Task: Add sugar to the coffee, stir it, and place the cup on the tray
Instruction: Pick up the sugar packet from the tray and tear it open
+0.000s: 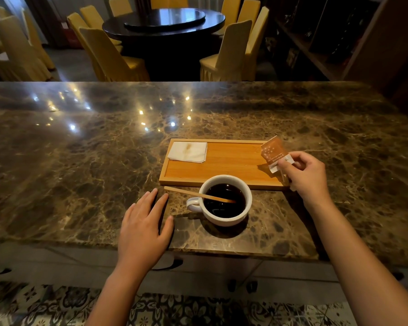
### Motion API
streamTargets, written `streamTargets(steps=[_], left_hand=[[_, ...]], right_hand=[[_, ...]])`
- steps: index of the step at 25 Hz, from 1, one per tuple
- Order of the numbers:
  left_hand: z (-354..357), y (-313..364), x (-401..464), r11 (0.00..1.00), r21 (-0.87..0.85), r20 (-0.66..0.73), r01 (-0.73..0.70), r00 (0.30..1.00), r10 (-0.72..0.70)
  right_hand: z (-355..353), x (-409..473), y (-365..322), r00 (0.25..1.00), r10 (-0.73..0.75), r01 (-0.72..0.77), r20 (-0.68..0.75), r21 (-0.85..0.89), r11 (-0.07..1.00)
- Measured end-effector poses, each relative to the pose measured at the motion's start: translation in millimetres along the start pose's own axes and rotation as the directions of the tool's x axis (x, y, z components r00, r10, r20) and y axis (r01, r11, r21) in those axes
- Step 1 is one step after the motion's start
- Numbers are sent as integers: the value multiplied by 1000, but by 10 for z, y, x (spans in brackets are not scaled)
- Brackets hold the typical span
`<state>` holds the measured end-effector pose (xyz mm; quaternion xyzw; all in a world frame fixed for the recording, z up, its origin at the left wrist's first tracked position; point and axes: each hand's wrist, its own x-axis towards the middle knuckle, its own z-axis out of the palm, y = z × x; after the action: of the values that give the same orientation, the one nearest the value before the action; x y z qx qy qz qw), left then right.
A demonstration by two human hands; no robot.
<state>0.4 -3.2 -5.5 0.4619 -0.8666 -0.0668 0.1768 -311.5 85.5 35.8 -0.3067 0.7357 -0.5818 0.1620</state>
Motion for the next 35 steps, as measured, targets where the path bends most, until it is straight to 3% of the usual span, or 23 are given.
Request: streamTargets(steps=[4,7,12,17,22,29,35], left_hand=[[8,-7,-2,1000,2,0,-6,1000,6],[13,-17,-2,1000,1,0,-9,1000,9],[26,-20,-6,1000,-10,1,-13,1000,13],[31,-24,-4,1000,-14,3,-7,1000,7],[29,-21,-4,1000,-13,11,-6,1000,6],[13,-13,-15,1000,-18,10,-6,1000,6],[11,-7,-13,1000,-29,12,0,1000,1]], right_hand=[[-63,-121,-107,993,79,-107,89,365,925],[-45,-225,-184,975,73,-168,212,476,863],[24,-371,-332,949,-17,-112,314,389,915],[24,-472,-525,894,-223,162,388,185,969],[67,-502,-646,862,-292,323,414,-6,946],[139,-502,-632,888,-283,279,362,66,958],[144,-533,-597,942,-149,54,300,302,952]])
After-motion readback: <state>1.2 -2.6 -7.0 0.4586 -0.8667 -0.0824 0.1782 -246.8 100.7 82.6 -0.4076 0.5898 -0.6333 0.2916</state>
